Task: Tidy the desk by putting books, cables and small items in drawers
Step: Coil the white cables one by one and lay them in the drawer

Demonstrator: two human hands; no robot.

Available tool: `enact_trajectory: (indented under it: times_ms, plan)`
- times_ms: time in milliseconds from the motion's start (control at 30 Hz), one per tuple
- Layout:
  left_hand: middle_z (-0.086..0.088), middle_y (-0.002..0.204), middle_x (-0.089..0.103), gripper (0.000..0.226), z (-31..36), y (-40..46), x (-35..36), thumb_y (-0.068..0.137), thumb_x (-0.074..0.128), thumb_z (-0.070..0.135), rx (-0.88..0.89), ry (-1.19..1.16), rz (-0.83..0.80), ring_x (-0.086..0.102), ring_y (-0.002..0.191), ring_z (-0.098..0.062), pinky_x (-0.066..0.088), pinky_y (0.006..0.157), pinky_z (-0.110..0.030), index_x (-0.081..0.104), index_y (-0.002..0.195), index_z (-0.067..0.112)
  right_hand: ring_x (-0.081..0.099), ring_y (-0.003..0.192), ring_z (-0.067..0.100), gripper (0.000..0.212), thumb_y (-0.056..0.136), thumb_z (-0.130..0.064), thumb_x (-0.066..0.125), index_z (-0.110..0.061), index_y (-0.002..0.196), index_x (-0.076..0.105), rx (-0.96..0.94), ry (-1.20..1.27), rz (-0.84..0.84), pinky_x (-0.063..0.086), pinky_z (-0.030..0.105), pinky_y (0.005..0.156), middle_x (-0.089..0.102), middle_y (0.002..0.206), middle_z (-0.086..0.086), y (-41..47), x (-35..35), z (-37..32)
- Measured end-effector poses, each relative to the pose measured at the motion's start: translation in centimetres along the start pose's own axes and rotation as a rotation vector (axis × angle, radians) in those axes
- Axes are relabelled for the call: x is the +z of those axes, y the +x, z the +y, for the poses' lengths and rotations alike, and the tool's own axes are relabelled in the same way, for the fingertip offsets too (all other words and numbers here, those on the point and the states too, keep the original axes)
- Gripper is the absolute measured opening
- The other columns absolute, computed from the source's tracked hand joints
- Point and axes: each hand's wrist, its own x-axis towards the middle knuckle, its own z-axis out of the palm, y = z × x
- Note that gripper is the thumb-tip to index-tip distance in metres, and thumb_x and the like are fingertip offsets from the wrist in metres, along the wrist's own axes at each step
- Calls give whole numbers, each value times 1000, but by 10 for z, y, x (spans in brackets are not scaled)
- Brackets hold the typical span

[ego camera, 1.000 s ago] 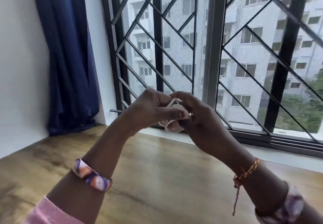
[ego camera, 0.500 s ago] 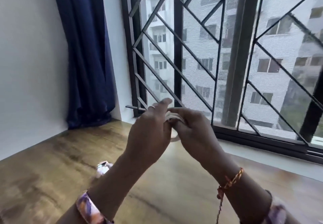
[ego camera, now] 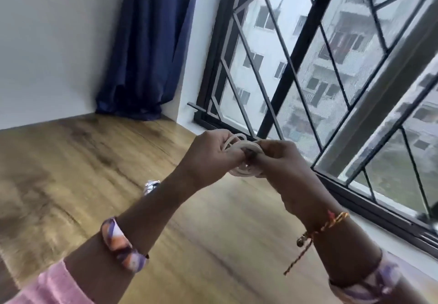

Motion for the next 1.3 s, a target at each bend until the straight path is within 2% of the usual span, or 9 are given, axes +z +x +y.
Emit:
enact_trajectory:
  times_ms: [167,333,467,567,700,867,1033,1200,1300]
  plan:
    - [3,55,53,30,-9,5,-17,63,72,30,-313,-419,-203,42,50,-5,32,43,-14,63,80,6,59,71,16,30,80,3,62,-3,109,59,160,161,-49,47,30,71,65,80,7,3,5,-6]
    - [2,56,54,6,-7,6,-18,80,64,10,-456,-560,-177,43,58,-9,32,45,-15,63,74,9,59,72,17,29,77,-1,66,-8,104,59,221,256,-53,54,26,69,64,82,7,4,4,-12]
    - [0,58,56,9,-3,9,-19,77,69,11,-465,-554,-144,45,58,-9,34,48,-16,63,70,9,61,71,17,31,65,-12,71,-7,94,63,202,280,-102,56,24,66,65,80,9,4,-1,-13]
    - [1,53,57,15,-3,13,-17,76,71,10,-438,-399,-128,45,50,-7,33,44,-15,63,64,10,64,70,16,14,78,-5,65,-8,91,64,258,314,-132,57,26,68,67,78,8,10,-1,-2]
    - [-8,68,54,15,-9,17,-12,77,72,13,-450,-205,-106,41,55,-10,30,47,-19,64,81,1,67,63,14,10,84,-1,59,-8,87,66,318,358,-136,58,27,66,70,70,5,24,7,22]
    - [-2,62,50,19,-16,15,-8,80,67,24,-563,-50,-84,38,51,-10,28,47,-21,57,70,11,66,70,22,19,81,-1,63,3,100,64,318,376,-65,56,23,58,67,84,15,31,21,37]
    - [3,56,49,14,-26,10,-19,77,67,24,-615,-167,-64,33,46,-7,22,38,-16,58,70,16,62,65,15,7,81,-6,66,-7,88,64,271,396,-111,55,22,60,65,77,8,33,29,33]
    - [5,58,46,8,-18,7,-19,80,60,17,-668,-423,-95,31,47,-5,18,44,-16,57,72,18,59,68,15,18,80,-9,67,-11,98,65,286,471,-161,53,23,65,63,81,4,34,18,29]
    - [6,51,48,13,-7,4,-13,80,58,14,-702,-522,-138,33,42,-3,19,40,-14,56,68,18,60,65,15,8,79,-9,68,-15,84,67,281,536,-159,54,25,67,65,74,2,29,7,29]
